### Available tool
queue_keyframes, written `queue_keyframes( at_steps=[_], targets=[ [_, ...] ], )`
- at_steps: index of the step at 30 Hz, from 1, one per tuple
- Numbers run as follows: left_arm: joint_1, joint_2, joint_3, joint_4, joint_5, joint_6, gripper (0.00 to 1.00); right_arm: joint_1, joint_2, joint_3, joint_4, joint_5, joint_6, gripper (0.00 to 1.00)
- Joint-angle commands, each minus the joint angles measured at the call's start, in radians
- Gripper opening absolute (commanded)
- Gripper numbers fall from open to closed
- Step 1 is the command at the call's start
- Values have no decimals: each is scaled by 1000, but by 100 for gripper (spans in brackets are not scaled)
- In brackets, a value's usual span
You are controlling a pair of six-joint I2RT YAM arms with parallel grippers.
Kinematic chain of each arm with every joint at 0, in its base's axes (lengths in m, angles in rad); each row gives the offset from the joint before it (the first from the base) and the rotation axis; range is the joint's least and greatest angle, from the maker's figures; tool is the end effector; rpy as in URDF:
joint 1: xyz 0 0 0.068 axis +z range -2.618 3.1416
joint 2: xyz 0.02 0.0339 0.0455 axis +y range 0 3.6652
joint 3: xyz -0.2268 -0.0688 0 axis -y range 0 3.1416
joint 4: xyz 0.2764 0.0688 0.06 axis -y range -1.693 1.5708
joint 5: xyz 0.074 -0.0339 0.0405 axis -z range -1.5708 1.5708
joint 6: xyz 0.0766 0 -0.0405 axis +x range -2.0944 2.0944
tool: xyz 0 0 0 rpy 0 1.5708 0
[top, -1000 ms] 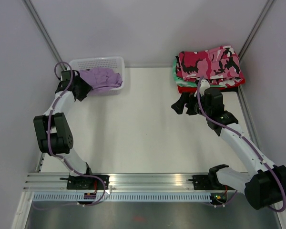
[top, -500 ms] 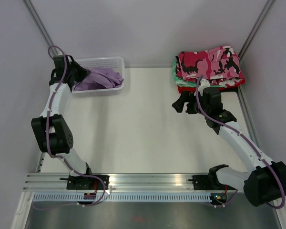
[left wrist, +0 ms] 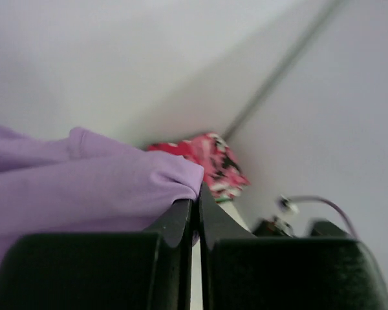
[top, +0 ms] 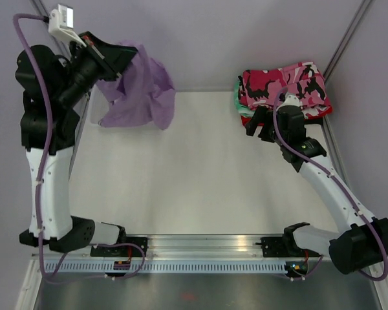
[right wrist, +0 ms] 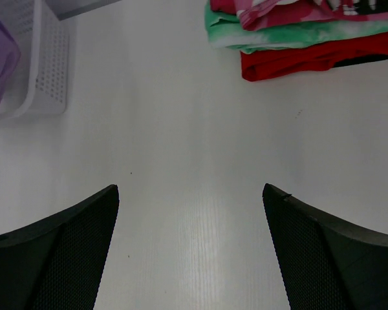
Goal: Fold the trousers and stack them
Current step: Move the trousers to the center of the board
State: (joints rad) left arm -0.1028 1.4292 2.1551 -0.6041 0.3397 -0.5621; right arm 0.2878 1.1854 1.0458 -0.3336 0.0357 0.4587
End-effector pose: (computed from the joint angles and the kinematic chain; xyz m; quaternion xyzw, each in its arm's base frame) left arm 0.2958 -0.0562 0.5841 -0.0254 0.6649 -0.3468 0.6611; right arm 0.3372 0.0970 0.2760 0.0821 0.8491 0.1760 0.4912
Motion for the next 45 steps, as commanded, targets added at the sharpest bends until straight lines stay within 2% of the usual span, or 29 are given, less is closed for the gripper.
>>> queue_keyframes(
  at_steps=[1,2,3,5,8,10,14,15,19,22,25,27,28,29,33,35,39,43,45],
  targets=[
    [-207,-62,26,-80,56,59,2,-13,-41,77,-129,184,41,98],
    [-265,-64,28,-83,48,57,2,-22,-50,80,-139,187,43,98],
    [-379,-59,29,-88,41,60,2,-29,-67,86,-149,191,47,98],
    [-525,-55,29,-112,-39,94,2,-41,-96,97,-179,210,54,98],
    [-609,-49,-49,-97,-74,108,2,-52,-141,89,-215,260,63,98],
    [-620,-59,-115,-95,-108,91,2,-58,-158,79,-257,308,58,98],
    [-624,-110,-436,9,-132,57,6,-73,-204,66,-317,340,35,98],
    [-624,-110,-472,15,-152,65,7,-72,-210,62,-315,326,26,98],
    [-623,-73,-576,-68,-318,83,7,-73,-233,-13,-253,95,-31,98],
    [-623,-53,-656,-49,-308,96,11,-72,-231,-85,-204,-82,-49,98],
    [-621,-12,-689,-4,-250,68,12,-72,-236,-161,-157,-187,-48,98],
    [-623,37,-712,58,-196,59,45,-72,-254,-200,-144,-220,-52,98],
    [-623,57,-713,59,-217,51,68,-70,-260,-211,-131,-236,-66,98],
    [-621,75,-707,26,-252,39,99,-72,-268,-219,-131,-259,-77,98],
    [-609,120,-692,-126,-424,24,100,-61,-267,-234,-183,-365,-115,98],
    [-609,65,-759,-166,-435,11,100,-53,-277,-263,-215,-355,-107,98],
    [-681,-123,-1013,-136,-344,-33,100,-52,-319,-389,-197,-364,-43,98],
    [-752,-330,-1343,24,-159,-122,100,-50,-363,-521,-81,-505,75,98],
    [-801,-397,-1412,69,-105,-162,100,-36,-386,-555,-47,-555,116,97]
  ],
)
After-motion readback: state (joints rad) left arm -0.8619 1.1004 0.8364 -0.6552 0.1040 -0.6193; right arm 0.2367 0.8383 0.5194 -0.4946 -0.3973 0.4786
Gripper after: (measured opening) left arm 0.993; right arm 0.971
